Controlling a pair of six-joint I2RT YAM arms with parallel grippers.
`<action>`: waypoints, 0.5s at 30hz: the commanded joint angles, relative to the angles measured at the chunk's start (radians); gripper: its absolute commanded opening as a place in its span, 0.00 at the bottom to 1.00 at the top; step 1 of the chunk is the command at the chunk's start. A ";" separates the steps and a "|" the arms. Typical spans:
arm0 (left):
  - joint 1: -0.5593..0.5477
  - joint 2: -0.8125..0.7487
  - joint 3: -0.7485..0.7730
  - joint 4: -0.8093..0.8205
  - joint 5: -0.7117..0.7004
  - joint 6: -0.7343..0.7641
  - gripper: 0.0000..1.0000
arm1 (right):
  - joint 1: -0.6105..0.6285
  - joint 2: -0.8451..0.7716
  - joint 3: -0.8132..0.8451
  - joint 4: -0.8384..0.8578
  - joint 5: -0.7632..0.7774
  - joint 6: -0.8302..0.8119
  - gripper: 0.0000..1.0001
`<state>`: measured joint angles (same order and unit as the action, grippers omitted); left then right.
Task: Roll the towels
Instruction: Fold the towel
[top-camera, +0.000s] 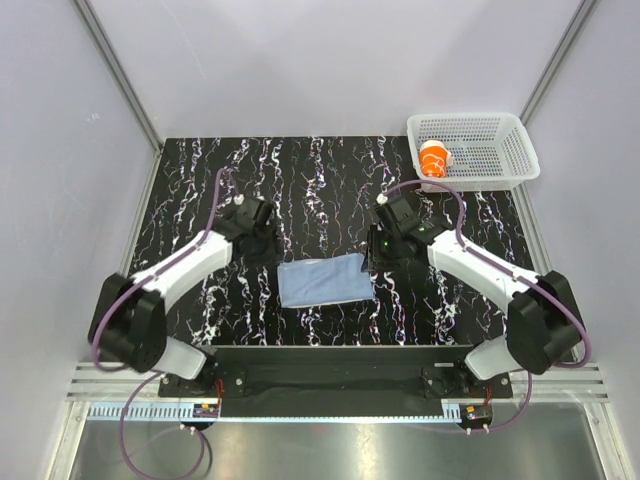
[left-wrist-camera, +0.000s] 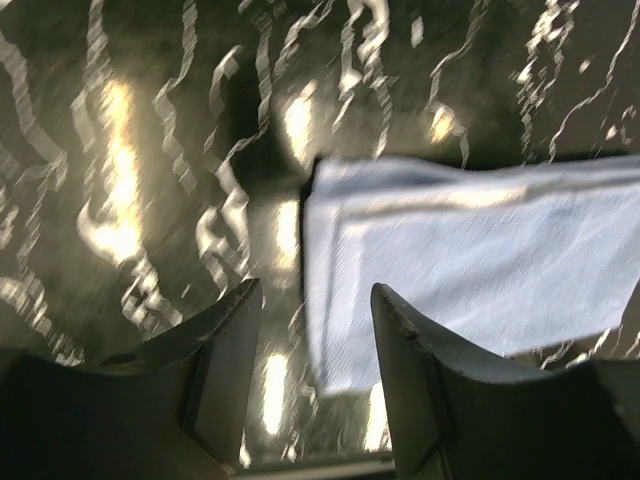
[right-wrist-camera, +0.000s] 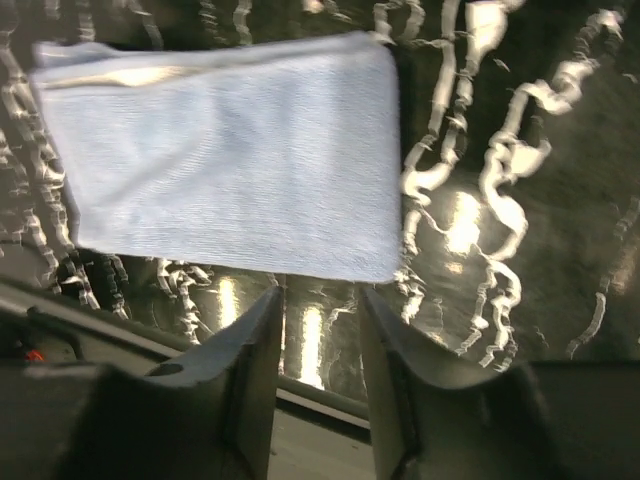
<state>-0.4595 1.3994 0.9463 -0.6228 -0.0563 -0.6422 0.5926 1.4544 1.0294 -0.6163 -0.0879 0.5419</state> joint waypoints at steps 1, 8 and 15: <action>-0.014 0.104 0.060 0.092 0.022 0.033 0.52 | -0.004 0.024 0.024 0.088 -0.130 -0.028 0.33; -0.031 0.248 0.112 0.132 0.050 0.026 0.49 | -0.004 0.138 -0.006 0.226 -0.231 0.001 0.20; -0.038 0.280 0.101 0.164 0.073 0.026 0.37 | -0.004 0.198 -0.100 0.305 -0.262 0.038 0.18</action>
<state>-0.4908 1.6775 1.0149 -0.5175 -0.0166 -0.6270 0.5926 1.6424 0.9619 -0.3813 -0.3069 0.5575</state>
